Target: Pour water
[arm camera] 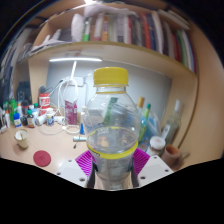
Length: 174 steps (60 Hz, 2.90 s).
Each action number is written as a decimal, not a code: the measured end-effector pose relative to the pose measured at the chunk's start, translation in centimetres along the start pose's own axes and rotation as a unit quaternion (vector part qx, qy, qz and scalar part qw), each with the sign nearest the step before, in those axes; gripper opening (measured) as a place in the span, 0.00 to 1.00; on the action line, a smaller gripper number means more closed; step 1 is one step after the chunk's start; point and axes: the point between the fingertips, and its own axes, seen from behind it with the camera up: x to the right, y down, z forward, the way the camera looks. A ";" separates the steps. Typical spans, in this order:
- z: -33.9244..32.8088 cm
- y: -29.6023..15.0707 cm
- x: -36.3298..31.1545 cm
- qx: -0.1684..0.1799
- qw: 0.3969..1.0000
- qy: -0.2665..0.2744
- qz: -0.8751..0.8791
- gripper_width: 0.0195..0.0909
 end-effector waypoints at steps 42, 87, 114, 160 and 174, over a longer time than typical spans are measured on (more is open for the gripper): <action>9.2 -16.9 -28.8 0.123 0.416 0.081 -0.897 0.43; 7.2 -6.5 -30.1 -0.029 0.983 -0.183 0.013 0.53; 5.3 -1.1 -30.3 0.051 0.973 -0.212 0.075 0.55; 0.2 1.4 -28.9 -0.037 0.976 -0.198 0.080 0.89; -8.0 0.6 -26.1 -0.061 0.980 -0.170 0.085 0.89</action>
